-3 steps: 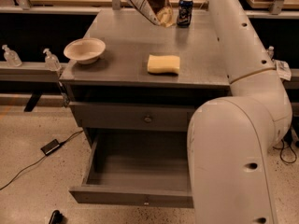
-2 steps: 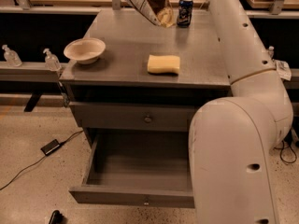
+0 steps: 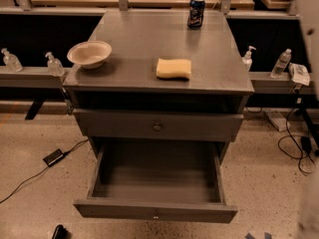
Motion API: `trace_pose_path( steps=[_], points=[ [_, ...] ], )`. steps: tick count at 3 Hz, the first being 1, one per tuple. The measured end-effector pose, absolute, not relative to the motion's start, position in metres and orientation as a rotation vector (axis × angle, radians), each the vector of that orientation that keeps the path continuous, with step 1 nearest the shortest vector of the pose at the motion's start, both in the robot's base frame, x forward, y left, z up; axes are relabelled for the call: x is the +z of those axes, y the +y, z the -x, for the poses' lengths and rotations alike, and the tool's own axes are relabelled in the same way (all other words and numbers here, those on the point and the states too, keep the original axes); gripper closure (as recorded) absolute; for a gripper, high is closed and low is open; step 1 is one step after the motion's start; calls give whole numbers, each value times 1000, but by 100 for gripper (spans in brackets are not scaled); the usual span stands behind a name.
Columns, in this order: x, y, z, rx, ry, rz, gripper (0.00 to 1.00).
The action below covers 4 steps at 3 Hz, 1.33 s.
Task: Place brown chip bag into middle drawer
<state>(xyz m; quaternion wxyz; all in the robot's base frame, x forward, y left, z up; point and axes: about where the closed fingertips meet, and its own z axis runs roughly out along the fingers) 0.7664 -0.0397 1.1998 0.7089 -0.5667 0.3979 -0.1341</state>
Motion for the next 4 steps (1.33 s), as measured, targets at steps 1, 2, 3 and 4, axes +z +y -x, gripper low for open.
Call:
trace_pose_path(
  steps=[1, 2, 3, 4],
  points=[
    [1305, -37, -656, -271, 792, 1093, 100],
    [1334, -13, -594, -241, 744, 1085, 100],
    [1329, -7, -592, -197, 750, 1106, 100],
    [1316, 31, -537, -19, 755, 1105, 100]
  ],
)
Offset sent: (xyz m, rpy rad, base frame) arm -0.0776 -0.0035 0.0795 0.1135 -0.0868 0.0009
